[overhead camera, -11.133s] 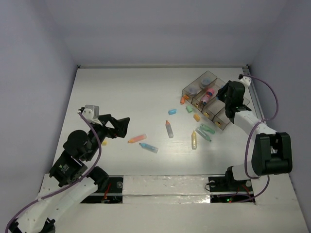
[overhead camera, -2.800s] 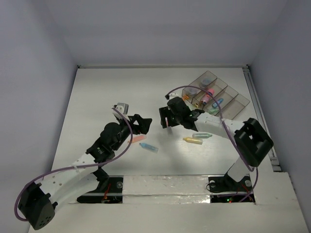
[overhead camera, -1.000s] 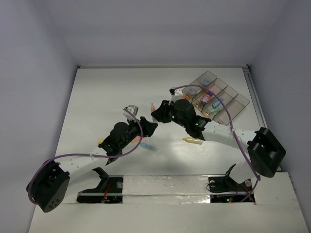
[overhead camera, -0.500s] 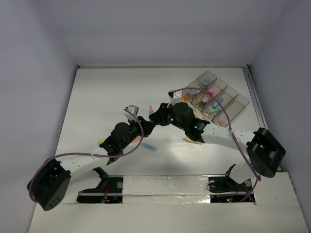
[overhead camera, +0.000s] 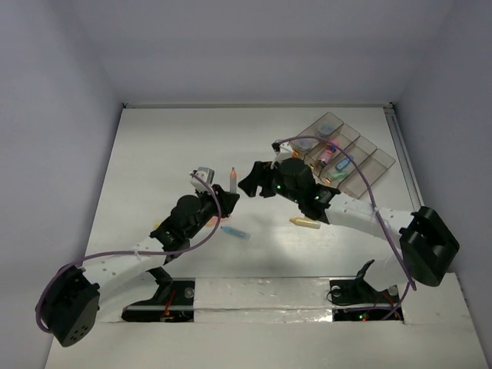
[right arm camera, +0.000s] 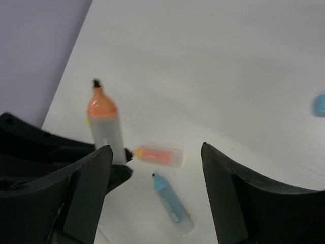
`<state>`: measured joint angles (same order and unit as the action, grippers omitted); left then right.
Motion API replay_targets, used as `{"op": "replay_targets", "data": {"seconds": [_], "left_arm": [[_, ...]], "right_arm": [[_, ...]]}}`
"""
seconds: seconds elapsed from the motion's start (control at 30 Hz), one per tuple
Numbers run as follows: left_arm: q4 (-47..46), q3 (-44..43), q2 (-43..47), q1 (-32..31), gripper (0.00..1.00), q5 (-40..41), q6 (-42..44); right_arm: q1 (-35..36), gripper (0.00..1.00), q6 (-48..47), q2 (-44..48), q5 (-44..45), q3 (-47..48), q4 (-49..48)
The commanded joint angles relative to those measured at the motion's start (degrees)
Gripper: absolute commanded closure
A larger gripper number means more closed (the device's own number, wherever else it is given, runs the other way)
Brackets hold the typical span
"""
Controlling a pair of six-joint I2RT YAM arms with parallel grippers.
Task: Sort the stationery into containers
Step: Pick up the pen from the center of the board, then close the pen cap on the pen.
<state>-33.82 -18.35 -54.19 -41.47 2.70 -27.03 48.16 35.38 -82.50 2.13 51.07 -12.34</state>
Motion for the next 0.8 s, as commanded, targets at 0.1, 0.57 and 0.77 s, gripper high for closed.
{"op": "replay_targets", "data": {"seconds": [0.1, 0.57, 0.77], "left_arm": [[7.1, -1.7, 5.1, 0.3, 1.0, 5.3, 3.8], [3.9, 0.7, 8.9, 0.3, 1.0, 0.6, 2.4], [2.3, 1.0, 8.7, 0.3, 1.0, -1.6, 1.7]], "right_arm": [[-12.0, 0.32, -3.9, 1.0, 1.6, 3.2, 6.9], [-18.9, 0.44, -9.6, -25.0, 21.9, 24.8, 22.1], [-19.9, 0.37, -10.1, -30.3, 23.4, 28.7, 23.1]]}}
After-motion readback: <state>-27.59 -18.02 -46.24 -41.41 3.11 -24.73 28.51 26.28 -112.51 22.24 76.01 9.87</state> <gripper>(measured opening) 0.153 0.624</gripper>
